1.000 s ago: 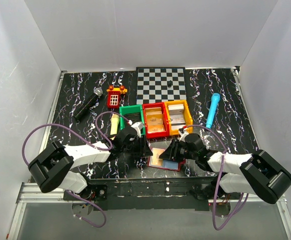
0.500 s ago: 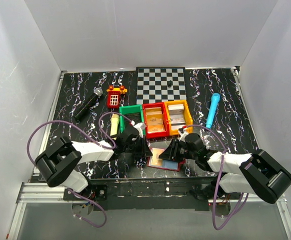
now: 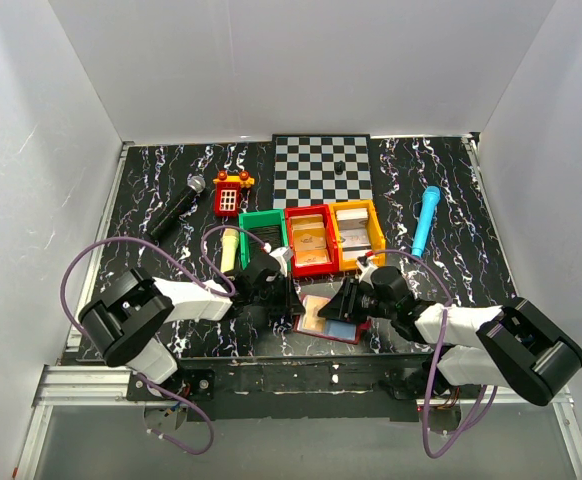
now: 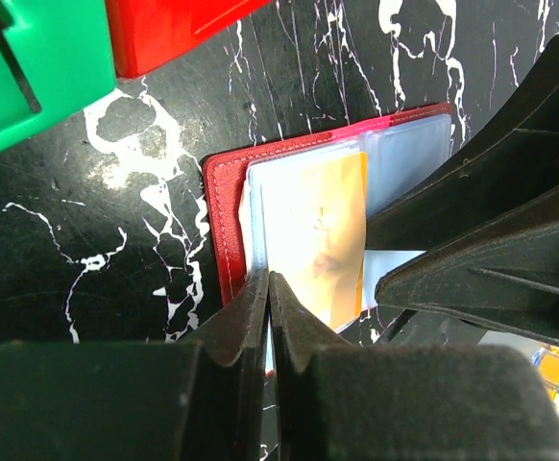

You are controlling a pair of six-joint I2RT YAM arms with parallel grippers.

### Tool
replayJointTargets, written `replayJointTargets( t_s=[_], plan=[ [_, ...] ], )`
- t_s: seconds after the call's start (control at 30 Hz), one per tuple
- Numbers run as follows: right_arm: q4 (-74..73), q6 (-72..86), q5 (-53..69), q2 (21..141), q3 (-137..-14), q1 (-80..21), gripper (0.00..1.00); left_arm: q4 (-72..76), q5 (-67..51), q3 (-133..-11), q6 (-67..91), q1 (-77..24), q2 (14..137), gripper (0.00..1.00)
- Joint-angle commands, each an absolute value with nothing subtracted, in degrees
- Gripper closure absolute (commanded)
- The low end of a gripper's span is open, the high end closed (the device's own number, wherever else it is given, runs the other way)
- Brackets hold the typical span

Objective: Take the credit cards out of the card holder
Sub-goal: Remove the credit card from the card holder.

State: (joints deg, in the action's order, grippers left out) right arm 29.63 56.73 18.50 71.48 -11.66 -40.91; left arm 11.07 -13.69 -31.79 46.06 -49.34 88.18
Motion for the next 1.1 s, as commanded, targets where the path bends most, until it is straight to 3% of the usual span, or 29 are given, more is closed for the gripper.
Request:
replayJointTargets(
  t_s=[0.0,0.53,1.07],
  plan=[
    [35.4,56.3,20.0,71.5,-10.8,-40.8,0.53,10.7,-13.1,-32.5,45.5,-49.7,90.3,0.98],
    [40.8,58.7,21.6,73.0,-8.4,-38.7,0.46,12.0,-12.7,-30.5,46.1,-49.7,92.4,1.00],
    [56.3,61.5,23.4,75.1,-3.9,-38.4,0.54,13.9,-13.5,-29.1,46.8,-49.7,93.5,1.00]
  ],
)
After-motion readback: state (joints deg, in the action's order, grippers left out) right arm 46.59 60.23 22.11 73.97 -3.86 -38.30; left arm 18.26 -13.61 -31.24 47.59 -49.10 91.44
